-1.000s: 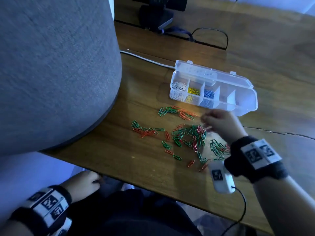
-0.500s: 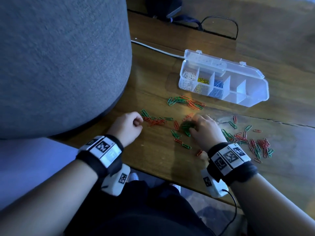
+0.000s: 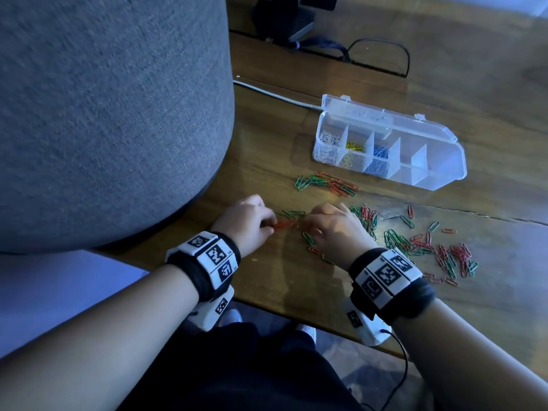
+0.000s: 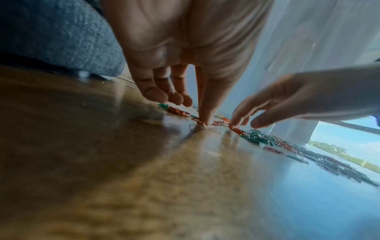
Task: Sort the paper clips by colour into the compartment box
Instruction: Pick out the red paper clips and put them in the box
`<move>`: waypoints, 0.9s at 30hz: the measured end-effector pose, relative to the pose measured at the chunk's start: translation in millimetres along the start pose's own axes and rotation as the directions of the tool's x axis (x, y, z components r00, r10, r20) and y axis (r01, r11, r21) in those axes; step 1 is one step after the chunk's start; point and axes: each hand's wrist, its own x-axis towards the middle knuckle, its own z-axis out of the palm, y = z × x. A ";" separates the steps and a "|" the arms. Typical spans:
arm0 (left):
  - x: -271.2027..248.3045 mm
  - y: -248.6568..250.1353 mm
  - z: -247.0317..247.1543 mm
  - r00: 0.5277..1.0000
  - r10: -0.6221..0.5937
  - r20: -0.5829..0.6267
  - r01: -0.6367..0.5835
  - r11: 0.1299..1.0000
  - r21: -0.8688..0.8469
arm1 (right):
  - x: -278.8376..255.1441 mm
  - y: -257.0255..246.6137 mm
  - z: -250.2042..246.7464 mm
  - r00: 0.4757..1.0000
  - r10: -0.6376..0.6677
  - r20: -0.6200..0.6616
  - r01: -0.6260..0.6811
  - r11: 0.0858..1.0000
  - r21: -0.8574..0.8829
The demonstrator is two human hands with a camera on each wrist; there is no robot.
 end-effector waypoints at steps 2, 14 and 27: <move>-2.5 -0.6 0.7 1.000 0.007 0.004 -0.007 1.000 0.020 | 2.2 9.8 -10.9 0.996 0.085 -0.036 -0.082 0.994 0.067; -0.5 -0.9 -8.1 0.992 -0.081 -0.096 0.059 0.977 -0.206 | 7.9 36.4 -17.0 0.956 0.285 -0.068 -0.277 0.955 0.102; 4.4 4.0 -14.6 0.951 -0.296 0.086 0.265 0.645 -0.717 | 45.7 58.8 -31.0 0.905 0.408 -0.119 -0.371 0.895 0.247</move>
